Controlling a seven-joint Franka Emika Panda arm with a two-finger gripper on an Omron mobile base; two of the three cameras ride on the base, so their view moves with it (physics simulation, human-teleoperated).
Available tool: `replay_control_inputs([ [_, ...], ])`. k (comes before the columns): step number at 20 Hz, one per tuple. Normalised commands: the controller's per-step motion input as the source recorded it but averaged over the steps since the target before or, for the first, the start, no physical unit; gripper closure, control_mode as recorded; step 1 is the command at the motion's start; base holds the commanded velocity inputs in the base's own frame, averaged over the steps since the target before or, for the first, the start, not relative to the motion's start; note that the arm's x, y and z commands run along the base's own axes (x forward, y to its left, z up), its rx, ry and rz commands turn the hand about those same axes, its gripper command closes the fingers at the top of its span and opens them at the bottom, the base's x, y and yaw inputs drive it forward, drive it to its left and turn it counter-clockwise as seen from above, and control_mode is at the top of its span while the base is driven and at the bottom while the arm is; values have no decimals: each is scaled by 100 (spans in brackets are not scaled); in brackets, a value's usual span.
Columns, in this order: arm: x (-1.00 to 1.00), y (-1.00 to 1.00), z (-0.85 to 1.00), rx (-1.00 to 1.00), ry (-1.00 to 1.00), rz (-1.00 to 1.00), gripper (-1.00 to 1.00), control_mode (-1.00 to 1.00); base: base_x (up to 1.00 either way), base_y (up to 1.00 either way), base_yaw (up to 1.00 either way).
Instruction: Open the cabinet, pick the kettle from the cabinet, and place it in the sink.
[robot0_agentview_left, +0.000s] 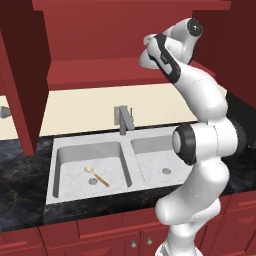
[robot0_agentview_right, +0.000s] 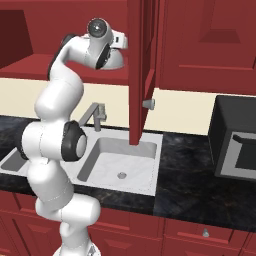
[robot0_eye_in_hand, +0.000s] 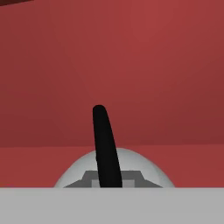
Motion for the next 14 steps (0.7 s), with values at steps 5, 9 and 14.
replay_control_inputs([
  [5, -55, -1, 1, 2, 0, 3, 100, -100, 0, 0, 0],
  [9, -68, 0, 0, 0, -7, 0, 100, -100, 0, 0, 0],
  [14, -72, 5, -1, 0, -14, 0, 100, -100, 0, 0, 0],
])
